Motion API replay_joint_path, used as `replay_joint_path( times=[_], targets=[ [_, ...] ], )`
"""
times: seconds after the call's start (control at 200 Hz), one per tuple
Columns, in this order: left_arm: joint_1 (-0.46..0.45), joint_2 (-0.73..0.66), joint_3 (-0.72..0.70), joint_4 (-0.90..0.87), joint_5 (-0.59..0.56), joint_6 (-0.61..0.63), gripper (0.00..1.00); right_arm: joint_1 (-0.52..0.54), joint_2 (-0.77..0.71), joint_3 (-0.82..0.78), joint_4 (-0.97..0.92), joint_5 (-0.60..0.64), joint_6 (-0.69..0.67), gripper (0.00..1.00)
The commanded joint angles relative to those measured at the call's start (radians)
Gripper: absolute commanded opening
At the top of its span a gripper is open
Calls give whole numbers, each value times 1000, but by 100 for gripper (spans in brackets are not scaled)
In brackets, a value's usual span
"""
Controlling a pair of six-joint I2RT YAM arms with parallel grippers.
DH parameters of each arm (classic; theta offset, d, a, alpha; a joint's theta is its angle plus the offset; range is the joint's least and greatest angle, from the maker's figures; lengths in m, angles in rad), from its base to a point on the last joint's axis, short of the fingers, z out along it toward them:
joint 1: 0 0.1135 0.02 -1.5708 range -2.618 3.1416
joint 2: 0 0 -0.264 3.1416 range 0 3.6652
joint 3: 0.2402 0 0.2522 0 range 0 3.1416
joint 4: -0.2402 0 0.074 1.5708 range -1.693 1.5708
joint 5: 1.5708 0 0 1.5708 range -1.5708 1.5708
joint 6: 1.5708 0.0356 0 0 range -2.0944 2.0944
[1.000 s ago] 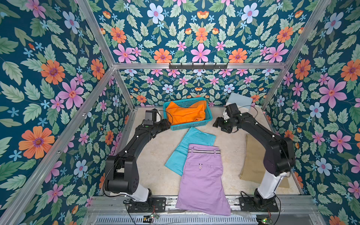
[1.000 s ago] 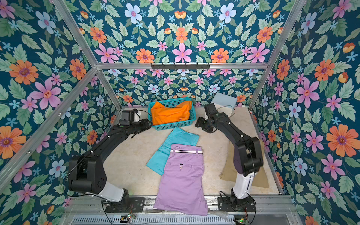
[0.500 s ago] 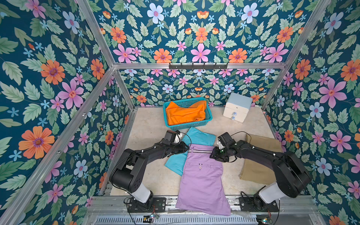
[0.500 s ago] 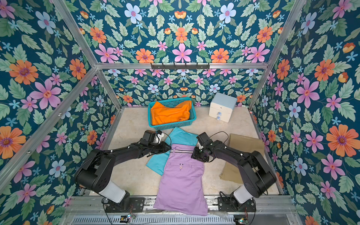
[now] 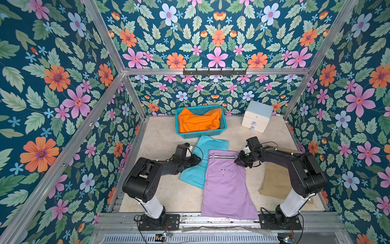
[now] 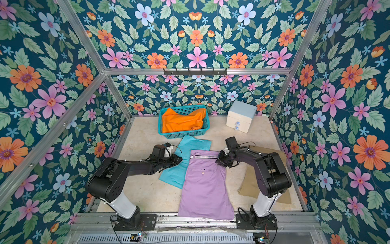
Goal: Put the folded long pants in the basket
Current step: Adjust the long pant at the center of the board.
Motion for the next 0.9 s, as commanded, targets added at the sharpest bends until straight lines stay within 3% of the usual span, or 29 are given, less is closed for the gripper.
replay_joint_path(
  times=[0.0,0.135,0.335,0.465,0.54,0.625,0.685,0.755,0.82,0.895],
  targets=[
    [50,-36,-29,-315,-267,-10,28,-50,6,6,-180,332,-58,24],
    [73,-107,-27,-355,-319,-22,28,-30,24,40,-145,259,-48,24],
    [159,-195,-12,-456,-406,8,29,142,164,228,-150,237,-6,24],
    [187,-295,-1,-507,-454,-5,38,229,246,374,-178,245,10,24],
    [190,-382,20,-554,-501,-2,49,239,231,386,-133,190,15,25],
    [190,-491,41,-598,-536,2,57,239,164,388,-139,152,-19,36],
    [189,-559,48,-592,-503,21,59,228,75,370,-201,241,-55,49],
    [181,-618,43,-530,-375,49,59,164,-48,285,-225,309,-67,59],
    [138,-644,29,-441,-256,64,62,44,-151,185,-233,292,-47,63],
    [45,-624,36,-375,-211,70,68,-146,-200,102,-280,270,-34,64]
  ],
)
